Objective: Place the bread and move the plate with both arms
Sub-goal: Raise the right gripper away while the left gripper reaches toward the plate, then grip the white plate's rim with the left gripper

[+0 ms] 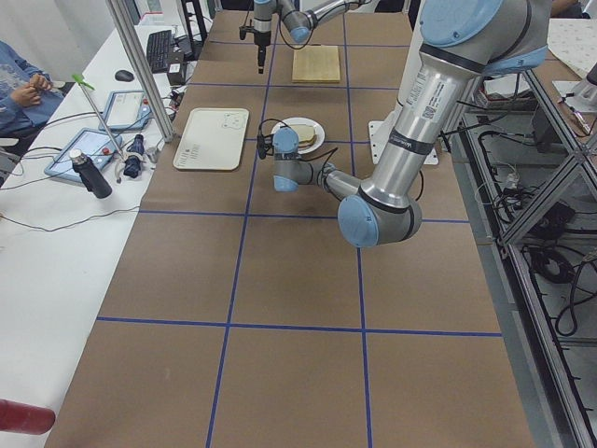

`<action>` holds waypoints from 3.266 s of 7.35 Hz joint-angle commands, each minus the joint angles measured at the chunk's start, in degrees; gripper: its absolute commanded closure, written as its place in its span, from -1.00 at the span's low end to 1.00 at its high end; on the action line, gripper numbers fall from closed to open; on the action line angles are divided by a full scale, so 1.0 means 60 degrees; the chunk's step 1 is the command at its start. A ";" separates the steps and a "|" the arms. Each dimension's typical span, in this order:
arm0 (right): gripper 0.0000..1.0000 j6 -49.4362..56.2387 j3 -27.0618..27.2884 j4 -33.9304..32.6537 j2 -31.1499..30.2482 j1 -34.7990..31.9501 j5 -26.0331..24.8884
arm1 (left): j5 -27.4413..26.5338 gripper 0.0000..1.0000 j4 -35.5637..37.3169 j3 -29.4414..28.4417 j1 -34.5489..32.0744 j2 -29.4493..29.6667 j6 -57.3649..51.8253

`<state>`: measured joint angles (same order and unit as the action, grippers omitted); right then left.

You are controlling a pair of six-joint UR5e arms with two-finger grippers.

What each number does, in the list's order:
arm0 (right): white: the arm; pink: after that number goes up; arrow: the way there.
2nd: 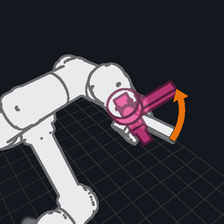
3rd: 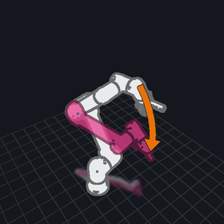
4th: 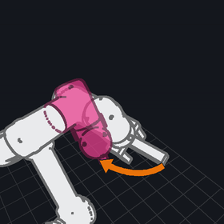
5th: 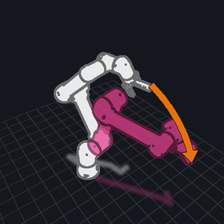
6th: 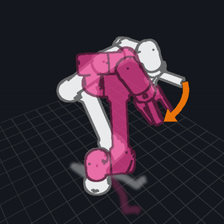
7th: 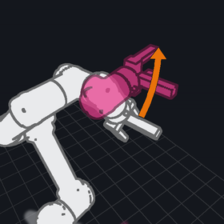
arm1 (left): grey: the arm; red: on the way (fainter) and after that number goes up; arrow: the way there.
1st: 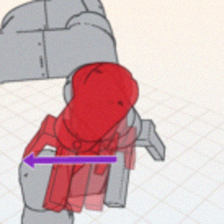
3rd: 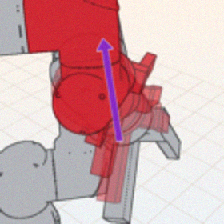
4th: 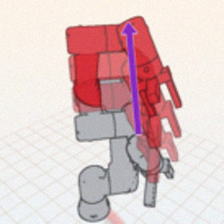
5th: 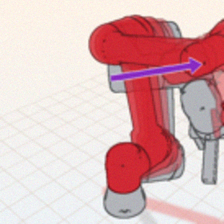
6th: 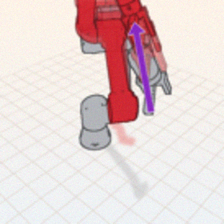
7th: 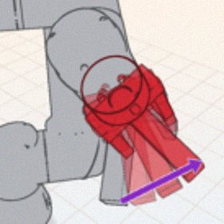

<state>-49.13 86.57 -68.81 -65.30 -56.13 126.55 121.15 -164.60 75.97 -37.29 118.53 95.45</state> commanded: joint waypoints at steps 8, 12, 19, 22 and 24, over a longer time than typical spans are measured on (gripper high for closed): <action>-1.00 0.0000 -0.0103 0.0043 -0.0001 0.0127 -0.0071 | -0.0738 -0.09 -0.1233 -0.0533 0.0809 -0.0038 -0.0088; -1.00 0.0000 -0.0234 0.0130 -0.0001 0.0201 -0.0071 | -0.0942 -0.02 -0.1306 -0.0548 0.1102 -0.0009 -0.0074; -1.00 0.0000 -0.0235 0.0131 -0.0001 0.0186 -0.0057 | -0.1236 1.00 -0.1321 -0.0533 0.1440 0.0006 -0.0074; -1.00 0.0000 -0.0235 0.0131 0.0087 0.0171 -0.0057 | -0.1454 1.00 -0.2165 -0.0533 0.1411 -0.0038 0.0072; -1.00 0.0000 -0.0220 0.0131 0.0102 0.0142 -0.0057 | -0.2026 1.00 -0.2929 -0.0533 0.1425 0.0006 0.1066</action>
<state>-49.13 85.23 -68.03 -64.79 -55.15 126.21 110.65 -179.32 72.79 -28.74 118.42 98.94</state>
